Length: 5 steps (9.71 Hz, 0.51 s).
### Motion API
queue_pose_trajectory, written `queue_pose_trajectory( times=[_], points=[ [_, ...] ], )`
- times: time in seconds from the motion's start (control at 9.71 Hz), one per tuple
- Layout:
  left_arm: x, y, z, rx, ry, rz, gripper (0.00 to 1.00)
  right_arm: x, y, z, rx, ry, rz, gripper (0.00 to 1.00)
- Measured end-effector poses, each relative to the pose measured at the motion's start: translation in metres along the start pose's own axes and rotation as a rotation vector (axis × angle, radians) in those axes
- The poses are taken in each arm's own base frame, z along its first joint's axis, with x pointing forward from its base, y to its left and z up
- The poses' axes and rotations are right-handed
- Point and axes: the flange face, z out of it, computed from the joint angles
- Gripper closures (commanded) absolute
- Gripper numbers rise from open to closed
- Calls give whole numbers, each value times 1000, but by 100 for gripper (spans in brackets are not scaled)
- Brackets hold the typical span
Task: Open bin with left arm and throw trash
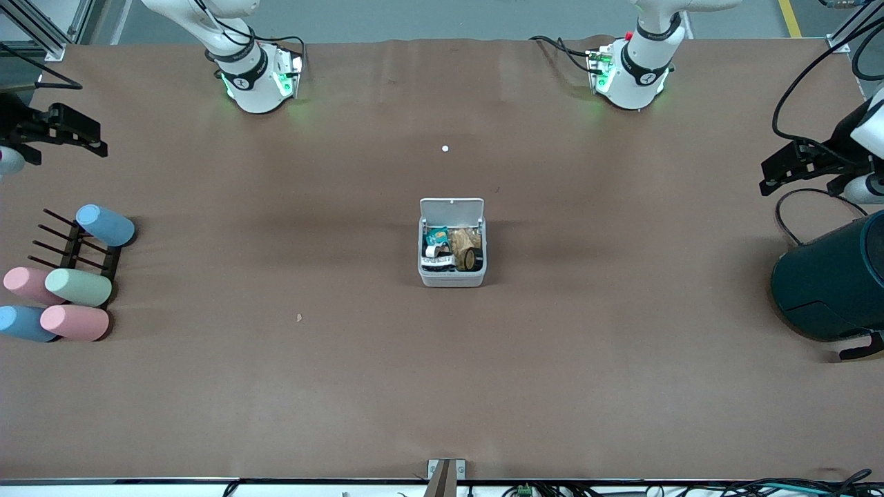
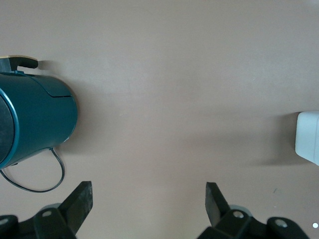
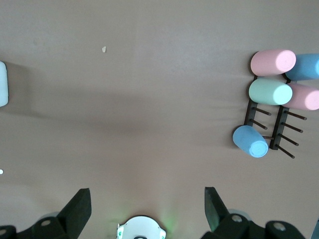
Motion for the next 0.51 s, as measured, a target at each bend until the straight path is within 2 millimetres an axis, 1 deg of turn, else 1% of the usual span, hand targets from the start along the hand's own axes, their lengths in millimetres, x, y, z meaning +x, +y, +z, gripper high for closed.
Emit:
queue_pose_trajectory(
  times=[0.51],
  points=[
    [0, 0, 0, 0, 0, 1, 0, 8, 1, 6, -2, 21, 0, 0]
  ],
)
